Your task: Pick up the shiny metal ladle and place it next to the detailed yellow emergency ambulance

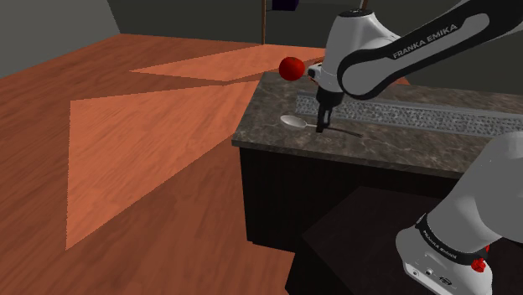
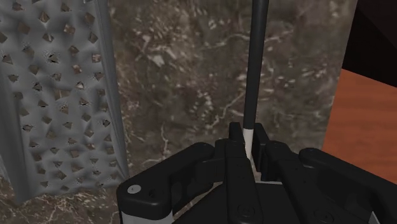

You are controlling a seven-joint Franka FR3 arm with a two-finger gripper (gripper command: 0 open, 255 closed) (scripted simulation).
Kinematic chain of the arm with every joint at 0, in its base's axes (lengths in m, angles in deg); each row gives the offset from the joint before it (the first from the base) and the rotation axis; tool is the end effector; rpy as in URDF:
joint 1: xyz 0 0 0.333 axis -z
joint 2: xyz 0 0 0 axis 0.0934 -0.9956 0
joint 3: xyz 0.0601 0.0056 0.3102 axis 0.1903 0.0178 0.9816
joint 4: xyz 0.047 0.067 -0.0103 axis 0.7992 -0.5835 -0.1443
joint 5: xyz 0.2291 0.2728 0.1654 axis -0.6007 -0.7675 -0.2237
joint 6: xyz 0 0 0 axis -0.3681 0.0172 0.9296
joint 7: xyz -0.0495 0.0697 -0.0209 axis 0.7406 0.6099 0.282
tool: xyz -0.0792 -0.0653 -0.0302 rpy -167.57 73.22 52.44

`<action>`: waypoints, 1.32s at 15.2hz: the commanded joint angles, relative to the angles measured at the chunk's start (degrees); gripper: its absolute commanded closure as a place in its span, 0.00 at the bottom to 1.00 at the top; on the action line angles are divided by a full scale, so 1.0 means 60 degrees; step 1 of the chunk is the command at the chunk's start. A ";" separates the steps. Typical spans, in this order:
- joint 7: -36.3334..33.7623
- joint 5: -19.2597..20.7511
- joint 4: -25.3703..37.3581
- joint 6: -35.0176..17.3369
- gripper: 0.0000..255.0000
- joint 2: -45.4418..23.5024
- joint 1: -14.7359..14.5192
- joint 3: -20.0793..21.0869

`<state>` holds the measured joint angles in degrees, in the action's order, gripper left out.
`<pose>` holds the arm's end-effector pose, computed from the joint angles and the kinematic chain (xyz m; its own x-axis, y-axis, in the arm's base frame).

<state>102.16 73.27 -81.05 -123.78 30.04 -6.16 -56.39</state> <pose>0.4121 0.0298 0.3642 0.7522 0.6584 0.0262 0.6528 -0.7500 0.1064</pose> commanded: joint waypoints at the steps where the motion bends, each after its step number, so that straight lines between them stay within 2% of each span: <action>1: 0.0010 -0.0024 0.0119 0.0302 1.00 0.0178 -0.0014 0.0022; 20: 0.0216 -0.0214 0.1735 0.3048 1.00 0.1313 -0.0081 0.0155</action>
<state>103.51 72.06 -71.10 -106.41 37.50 -6.59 -55.59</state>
